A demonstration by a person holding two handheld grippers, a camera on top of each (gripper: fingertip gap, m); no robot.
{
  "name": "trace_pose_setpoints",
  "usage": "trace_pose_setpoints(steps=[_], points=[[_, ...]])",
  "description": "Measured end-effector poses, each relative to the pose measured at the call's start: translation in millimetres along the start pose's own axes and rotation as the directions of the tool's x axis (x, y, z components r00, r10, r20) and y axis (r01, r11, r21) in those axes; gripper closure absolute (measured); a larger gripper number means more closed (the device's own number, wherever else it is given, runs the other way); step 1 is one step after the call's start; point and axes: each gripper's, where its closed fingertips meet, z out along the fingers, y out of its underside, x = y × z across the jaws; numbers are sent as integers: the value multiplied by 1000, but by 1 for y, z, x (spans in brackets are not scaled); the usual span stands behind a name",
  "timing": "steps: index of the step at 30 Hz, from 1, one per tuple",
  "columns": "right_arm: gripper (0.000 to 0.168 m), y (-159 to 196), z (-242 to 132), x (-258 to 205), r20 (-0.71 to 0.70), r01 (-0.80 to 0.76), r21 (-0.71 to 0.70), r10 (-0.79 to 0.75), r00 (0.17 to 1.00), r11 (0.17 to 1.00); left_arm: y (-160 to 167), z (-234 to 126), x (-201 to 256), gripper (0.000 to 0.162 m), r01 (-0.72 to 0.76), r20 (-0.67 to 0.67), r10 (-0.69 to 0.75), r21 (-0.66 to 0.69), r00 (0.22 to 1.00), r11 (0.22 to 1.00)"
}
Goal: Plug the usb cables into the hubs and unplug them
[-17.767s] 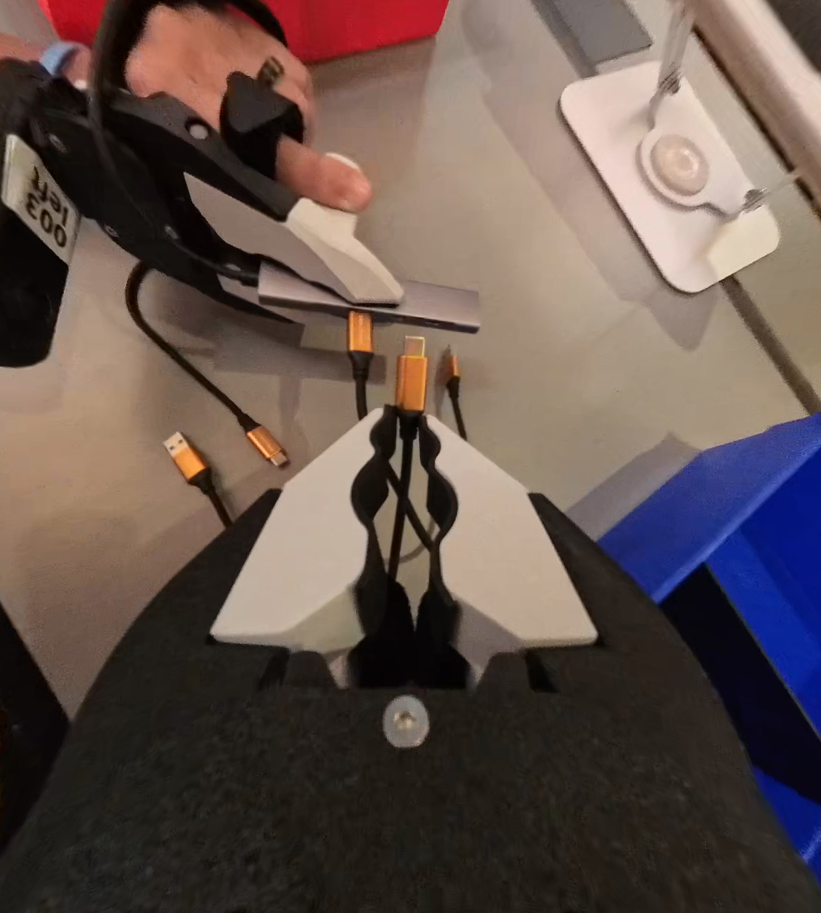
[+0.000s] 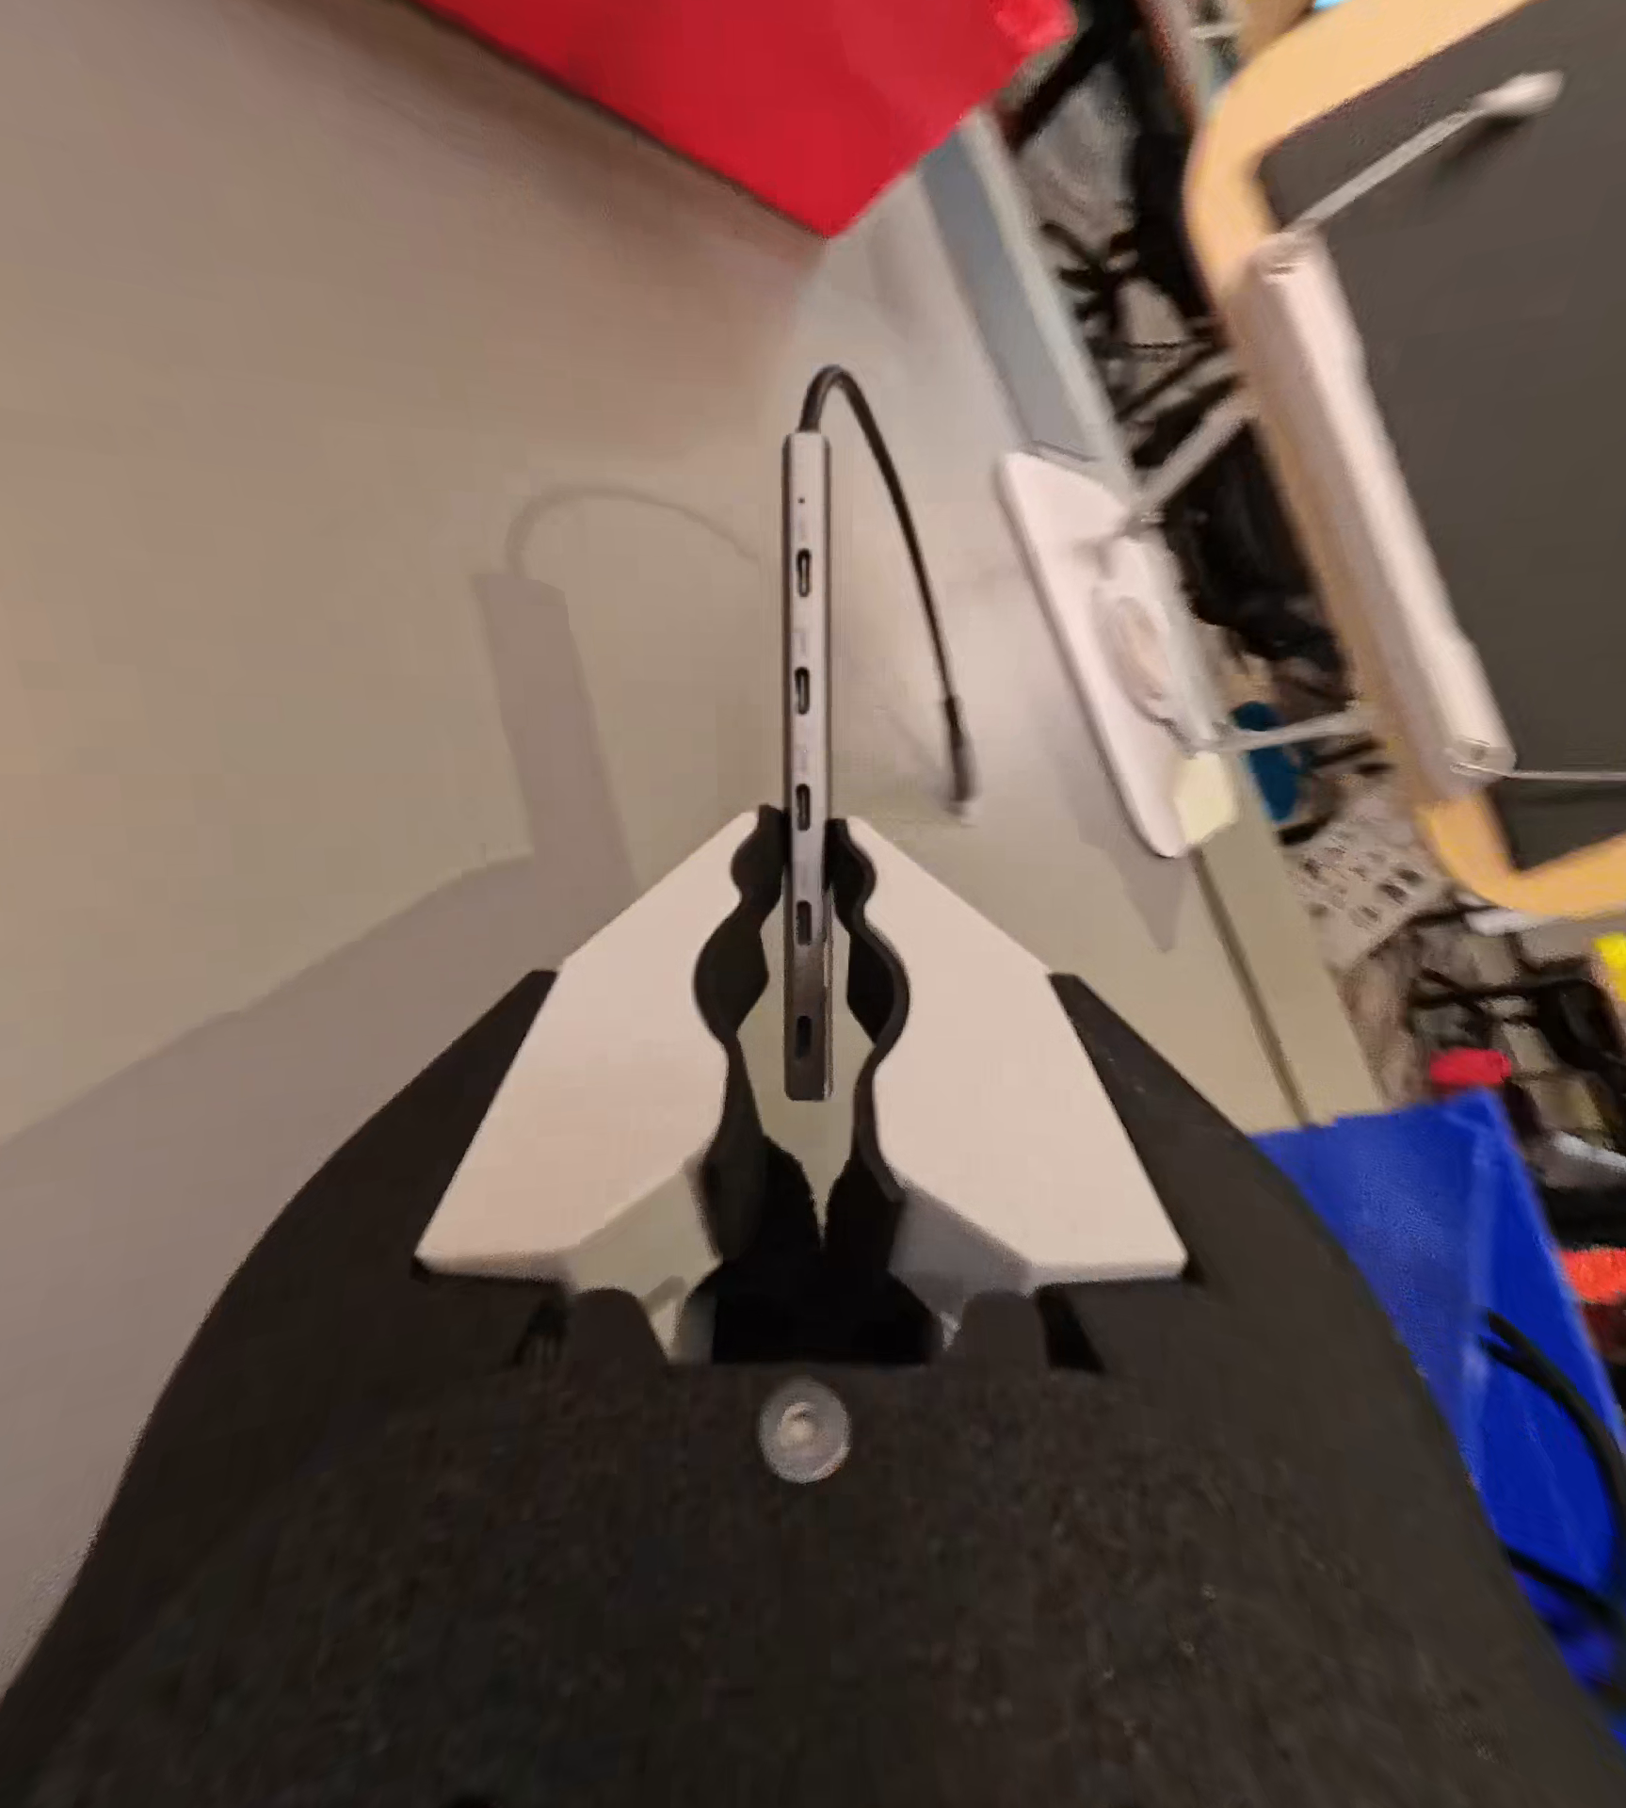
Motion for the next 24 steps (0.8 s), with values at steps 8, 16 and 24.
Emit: trace_pose_setpoints(steps=[8,16,24], points=[[160,2,10,-44,221,-3,-25,8,975,1000,45,64,-25,141,37,58,-27,-179,998,983],[134,-17,-1,-48,366,-278,49,242,899,959,46,64,-19,159,-103,85,119,-174,989,979],[130,-80,-32,-34,510,-585,214,421,750,782,21,-45,-49,162,9,361,-68,165,930,986]])
